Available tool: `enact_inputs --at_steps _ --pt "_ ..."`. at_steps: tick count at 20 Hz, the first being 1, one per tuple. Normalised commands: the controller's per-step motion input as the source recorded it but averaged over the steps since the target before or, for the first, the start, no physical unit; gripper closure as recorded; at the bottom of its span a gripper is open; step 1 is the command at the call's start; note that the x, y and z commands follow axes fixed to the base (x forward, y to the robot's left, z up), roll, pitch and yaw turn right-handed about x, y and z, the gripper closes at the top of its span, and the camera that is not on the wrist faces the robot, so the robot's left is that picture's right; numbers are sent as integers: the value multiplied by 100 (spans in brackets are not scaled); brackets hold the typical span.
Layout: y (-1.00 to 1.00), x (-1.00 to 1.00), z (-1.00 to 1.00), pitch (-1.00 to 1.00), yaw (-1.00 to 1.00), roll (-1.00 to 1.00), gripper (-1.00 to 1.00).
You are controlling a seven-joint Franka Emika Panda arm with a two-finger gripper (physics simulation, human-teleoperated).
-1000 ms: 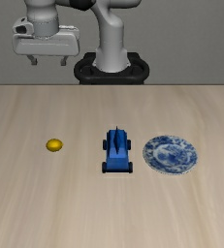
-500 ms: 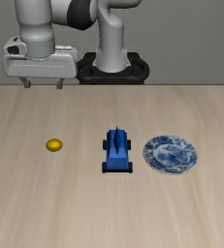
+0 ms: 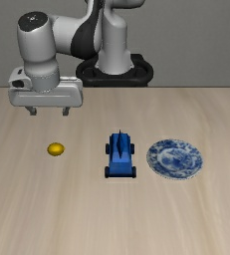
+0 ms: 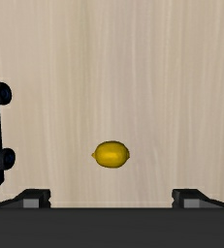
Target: Pick up the lemon and put it on the plate
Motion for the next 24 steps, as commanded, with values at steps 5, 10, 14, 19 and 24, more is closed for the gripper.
enact_inputs --at_steps 5,10,14,19,24 --pt "0 0 -100 0 0 0 -100" --pt "0 0 -100 0 0 0 -100" --pt "0 0 -50 0 0 0 100" --pt "0 0 0 0 0 0 100" --pt "0 0 0 0 0 0 100"
